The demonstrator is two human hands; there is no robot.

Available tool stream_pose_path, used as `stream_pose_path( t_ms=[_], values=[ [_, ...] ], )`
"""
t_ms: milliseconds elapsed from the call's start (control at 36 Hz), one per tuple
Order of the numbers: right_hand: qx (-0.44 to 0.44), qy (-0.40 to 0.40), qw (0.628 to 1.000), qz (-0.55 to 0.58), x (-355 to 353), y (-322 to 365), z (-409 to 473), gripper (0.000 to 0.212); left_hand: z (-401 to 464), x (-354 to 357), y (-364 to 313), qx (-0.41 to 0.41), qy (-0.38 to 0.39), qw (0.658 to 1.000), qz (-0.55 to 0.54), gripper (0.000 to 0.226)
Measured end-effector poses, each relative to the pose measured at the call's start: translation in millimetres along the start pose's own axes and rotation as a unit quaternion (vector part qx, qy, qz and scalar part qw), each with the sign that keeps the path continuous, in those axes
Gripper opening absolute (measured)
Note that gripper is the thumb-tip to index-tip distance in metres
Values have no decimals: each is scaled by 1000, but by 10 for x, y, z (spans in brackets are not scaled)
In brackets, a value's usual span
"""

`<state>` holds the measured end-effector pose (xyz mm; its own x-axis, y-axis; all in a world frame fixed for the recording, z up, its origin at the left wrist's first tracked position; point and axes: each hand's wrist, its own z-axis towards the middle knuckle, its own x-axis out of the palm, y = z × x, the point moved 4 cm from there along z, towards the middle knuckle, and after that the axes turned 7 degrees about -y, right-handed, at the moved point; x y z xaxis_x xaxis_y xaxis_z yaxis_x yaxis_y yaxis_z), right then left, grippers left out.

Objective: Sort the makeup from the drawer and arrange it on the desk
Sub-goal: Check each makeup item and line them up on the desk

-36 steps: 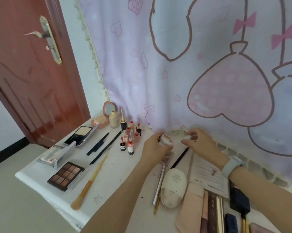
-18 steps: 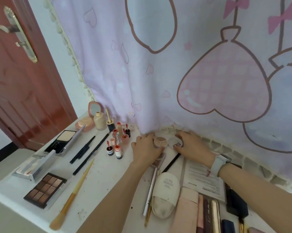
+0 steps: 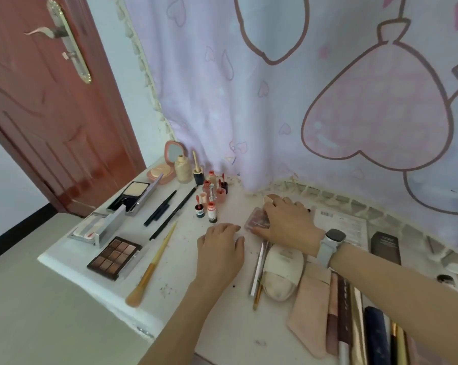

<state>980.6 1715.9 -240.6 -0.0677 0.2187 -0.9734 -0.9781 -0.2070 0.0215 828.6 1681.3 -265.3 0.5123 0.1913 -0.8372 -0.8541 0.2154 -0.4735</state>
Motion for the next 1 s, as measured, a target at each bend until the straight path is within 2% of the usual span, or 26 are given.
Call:
stream_pose_path(
  t_ms=[222,333,417,472,500,528,583,611,667,722,861,944,1000],
  values=[
    [31,17,999,14,-48,90,-26,45,-309,28,141,77,8,993,84,45],
    [56,26,992,108,-54,23,-72,50,-311,36,156,73,26,994,72,45],
    [74,33,969,233,-134,2,-116,62,-279,-16,147,57,42,997,15,40],
    [68,11,953,295,-233,23,-166,68,-253,-129,129,-7,36,992,-117,32],
    [54,2,949,311,-287,49,-201,71,-248,-197,120,-58,30,975,-213,28],
    [35,-2,947,320,-341,84,-242,72,-253,-256,109,-110,31,943,-313,25],
    [-17,-4,945,326,-434,180,-333,75,-265,-324,64,-176,63,856,-482,27],
    [-44,-4,944,327,-470,232,-381,75,-266,-328,44,-184,93,821,-533,34],
    [-90,-10,941,326,-530,324,-465,75,-279,-331,3,-173,153,777,-586,47],
    [-118,-23,940,318,-579,379,-524,74,-312,-331,-31,-162,192,744,-619,48],
    [-149,-31,941,302,-646,363,-575,71,-361,-350,-12,-147,210,675,-692,40],
    [-148,-22,937,314,-656,364,-592,72,-361,-384,-56,-138,225,662,-702,49],
    [-154,-27,936,314,-676,376,-603,72,-360,-403,-76,-137,225,663,-701,68]
  ],
)
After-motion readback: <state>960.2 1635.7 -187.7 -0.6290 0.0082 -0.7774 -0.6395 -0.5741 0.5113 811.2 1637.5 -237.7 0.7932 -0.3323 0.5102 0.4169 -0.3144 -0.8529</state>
